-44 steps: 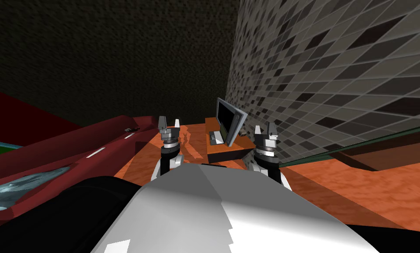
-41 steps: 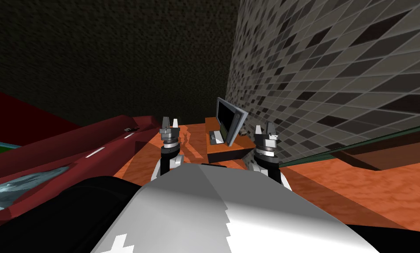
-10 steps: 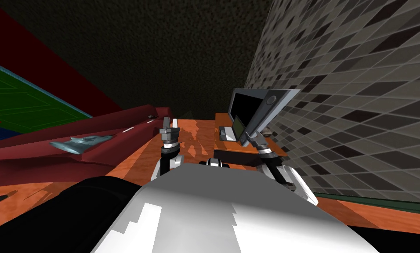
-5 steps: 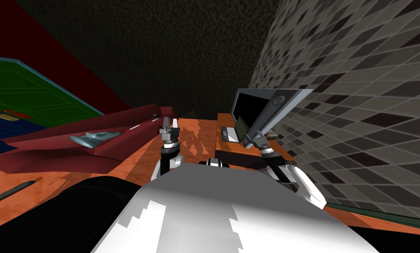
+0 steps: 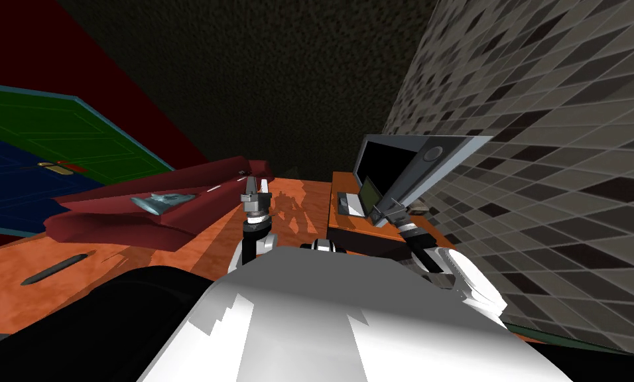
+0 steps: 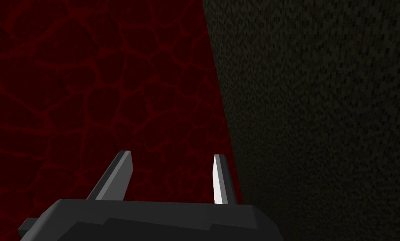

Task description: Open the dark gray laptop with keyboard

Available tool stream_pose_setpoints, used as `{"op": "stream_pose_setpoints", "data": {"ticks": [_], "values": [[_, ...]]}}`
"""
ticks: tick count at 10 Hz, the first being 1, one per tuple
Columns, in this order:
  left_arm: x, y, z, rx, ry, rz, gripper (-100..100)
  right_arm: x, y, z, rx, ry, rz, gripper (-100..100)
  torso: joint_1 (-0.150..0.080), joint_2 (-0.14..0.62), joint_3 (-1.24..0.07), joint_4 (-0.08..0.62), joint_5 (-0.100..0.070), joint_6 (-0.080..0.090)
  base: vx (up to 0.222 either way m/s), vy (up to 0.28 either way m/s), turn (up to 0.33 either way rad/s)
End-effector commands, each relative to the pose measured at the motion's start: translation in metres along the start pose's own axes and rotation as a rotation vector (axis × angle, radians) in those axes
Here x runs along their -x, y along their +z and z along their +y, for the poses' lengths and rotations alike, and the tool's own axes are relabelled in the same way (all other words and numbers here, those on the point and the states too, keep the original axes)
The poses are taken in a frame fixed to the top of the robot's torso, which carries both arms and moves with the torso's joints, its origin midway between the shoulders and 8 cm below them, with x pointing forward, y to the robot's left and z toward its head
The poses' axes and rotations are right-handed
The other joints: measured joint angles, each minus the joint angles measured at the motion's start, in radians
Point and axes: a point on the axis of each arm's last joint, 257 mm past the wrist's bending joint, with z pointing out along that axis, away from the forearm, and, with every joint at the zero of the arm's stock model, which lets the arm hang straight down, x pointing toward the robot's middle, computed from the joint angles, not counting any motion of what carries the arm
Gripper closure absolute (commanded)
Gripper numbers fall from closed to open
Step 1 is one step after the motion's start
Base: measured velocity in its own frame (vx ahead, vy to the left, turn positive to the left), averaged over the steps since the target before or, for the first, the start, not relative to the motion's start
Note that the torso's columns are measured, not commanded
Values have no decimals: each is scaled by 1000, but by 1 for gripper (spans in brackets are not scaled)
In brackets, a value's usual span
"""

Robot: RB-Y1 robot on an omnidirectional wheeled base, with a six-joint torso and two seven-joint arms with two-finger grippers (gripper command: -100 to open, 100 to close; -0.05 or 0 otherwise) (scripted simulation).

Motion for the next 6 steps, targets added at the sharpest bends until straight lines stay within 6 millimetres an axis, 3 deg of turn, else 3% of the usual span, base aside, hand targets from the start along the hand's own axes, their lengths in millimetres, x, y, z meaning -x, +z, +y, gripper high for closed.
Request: {"op": "stream_pose_setpoints", "data": {"ticks": [1, 5, 6], "values": [[0, 0, 0, 0, 0, 0, 0, -22, -2, -17, 3, -154, 60, -100, -1, -2, -1, -1, 0, 0, -6, 18, 88], [0, 0, 0, 0, 0, 0, 0, -47, -6, -36, 19, -334, 131, -100, -6, -13, -8, -2, 0, -4, -4, 17, 67], [0, 0, 0, 0, 0, 0, 0, -45, -7, -23, 34, -293, 120, -100, -7, -15, -10, -2, 0, -4, -23, 19, -9]]}}
